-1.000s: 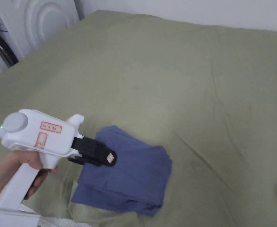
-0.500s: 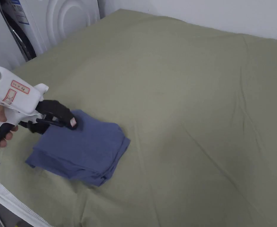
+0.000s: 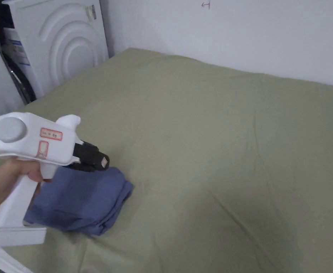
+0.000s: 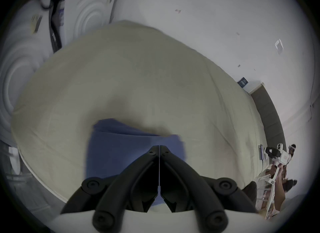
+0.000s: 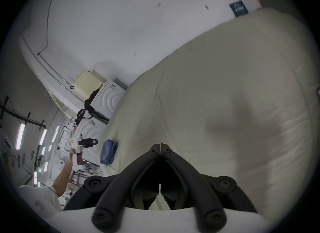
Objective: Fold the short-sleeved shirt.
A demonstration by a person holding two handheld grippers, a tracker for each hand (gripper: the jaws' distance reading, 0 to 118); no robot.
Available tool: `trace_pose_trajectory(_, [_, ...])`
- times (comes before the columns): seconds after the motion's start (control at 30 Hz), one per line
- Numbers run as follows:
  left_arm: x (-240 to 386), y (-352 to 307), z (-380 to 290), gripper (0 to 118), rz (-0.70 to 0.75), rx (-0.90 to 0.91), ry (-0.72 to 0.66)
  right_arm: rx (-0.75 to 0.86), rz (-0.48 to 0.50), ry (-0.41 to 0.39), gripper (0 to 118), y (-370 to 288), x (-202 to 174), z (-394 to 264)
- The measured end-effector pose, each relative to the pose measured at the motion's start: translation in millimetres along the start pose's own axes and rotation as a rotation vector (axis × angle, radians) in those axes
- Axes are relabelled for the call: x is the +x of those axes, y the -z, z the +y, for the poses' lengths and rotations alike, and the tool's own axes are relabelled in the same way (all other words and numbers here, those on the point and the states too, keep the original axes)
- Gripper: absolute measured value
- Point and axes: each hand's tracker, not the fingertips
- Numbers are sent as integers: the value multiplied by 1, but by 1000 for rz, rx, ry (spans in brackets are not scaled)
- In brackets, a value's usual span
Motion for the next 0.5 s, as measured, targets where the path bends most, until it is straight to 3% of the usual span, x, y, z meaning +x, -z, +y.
trace_pose_trajectory(0.07, [79,16,-21,0,7,27,75,36,-97,-74,0,-10,-11,1])
trace_pose_trajectory(0.1, [61,19,-7,0,24,77,99,39,-170,-105,0,-13,-18,3])
trace_pose_trajectory(0.17, [115,30,-18,0,-73,151,112,52,-303,-186,0,-19,-32,6])
trace_pose_trajectory(0.23, [180,47,-34,0,-34,184,209,127,-366,-295,0,-28,-45,4])
trace_pose_trajectory(0.33, [246,52,-43,0,31,369,307,263,-535,-485,0,-38,-70,0])
trace_pose_trajectory(0.43, [290,61,-56,0,40,459,286,401,-643,-595,0,-41,-76,-3])
trace_pose_trajectory(0.5, [329,53,-67,0,34,440,293,463,-612,-597,0,-51,-79,-2])
